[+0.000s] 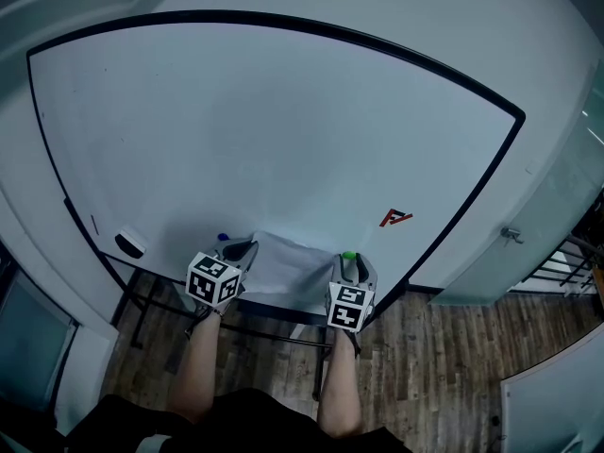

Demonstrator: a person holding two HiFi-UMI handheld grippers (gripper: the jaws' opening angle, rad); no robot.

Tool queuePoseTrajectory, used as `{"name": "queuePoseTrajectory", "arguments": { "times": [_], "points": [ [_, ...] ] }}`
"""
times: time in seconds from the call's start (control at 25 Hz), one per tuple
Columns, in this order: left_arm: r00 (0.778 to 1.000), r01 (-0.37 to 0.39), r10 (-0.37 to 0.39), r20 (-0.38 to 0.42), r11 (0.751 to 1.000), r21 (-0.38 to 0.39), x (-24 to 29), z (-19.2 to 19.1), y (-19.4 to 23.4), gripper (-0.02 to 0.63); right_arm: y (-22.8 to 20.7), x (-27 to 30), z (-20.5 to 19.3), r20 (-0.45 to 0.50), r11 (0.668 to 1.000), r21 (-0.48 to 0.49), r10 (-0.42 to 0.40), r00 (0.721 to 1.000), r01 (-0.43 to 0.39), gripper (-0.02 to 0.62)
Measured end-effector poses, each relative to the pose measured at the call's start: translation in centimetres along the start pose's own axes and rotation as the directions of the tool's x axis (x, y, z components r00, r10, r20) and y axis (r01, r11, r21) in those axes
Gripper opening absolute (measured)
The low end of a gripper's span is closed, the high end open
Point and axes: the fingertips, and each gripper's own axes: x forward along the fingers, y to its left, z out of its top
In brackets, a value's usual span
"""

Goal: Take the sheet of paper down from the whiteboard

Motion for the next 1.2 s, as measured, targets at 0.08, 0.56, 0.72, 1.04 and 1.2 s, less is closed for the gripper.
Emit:
{"name": "queuePoseTrajectory", "arguments": {
  "times": [0.08, 0.56, 0.72, 1.04, 1.2],
  "points": [
    [1.0, 0.007, -0.007, -0.003, 1.0, 0.004, -0.3, -0.1, -0.1, 0.02, 0.1, -0.2, -0.5, -0.016, 1.0, 0.007, 0.003, 1.0, -0.003, 0.189],
    [0.998, 0.066, -0.066, -0.006, 0.998, 0.011, -2.3, -0.8, -2.6, 0.02, -0.6, -4.6, -3.0, -0.053, 0.997, 0.058, -0.044, 0.998, 0.047, 0.192],
    [0.996, 0.088, -0.088, -0.012, 0.996, 0.014, -3.1, -1.2, -4.0, 0.02, -0.4, -6.5, -3.5, -0.049, 0.997, 0.072, -0.035, 0.998, 0.039, 0.192],
    [0.997, 0.064, -0.064, -0.031, 0.998, 0.006, -5.3, -2.3, -6.4, 0.02, 0.1, -9.4, -4.6, -0.034, 0.992, 0.124, 0.037, 0.999, -0.032, 0.189],
    [0.998, 0.025, -0.025, -0.049, 1.0, -0.003, -6.4, -3.3, -8.4, 0.02, -0.4, -11.0, -5.5, -0.035, 0.985, 0.146, 0.096, 0.995, -0.09, 0.152]
  ]
}}
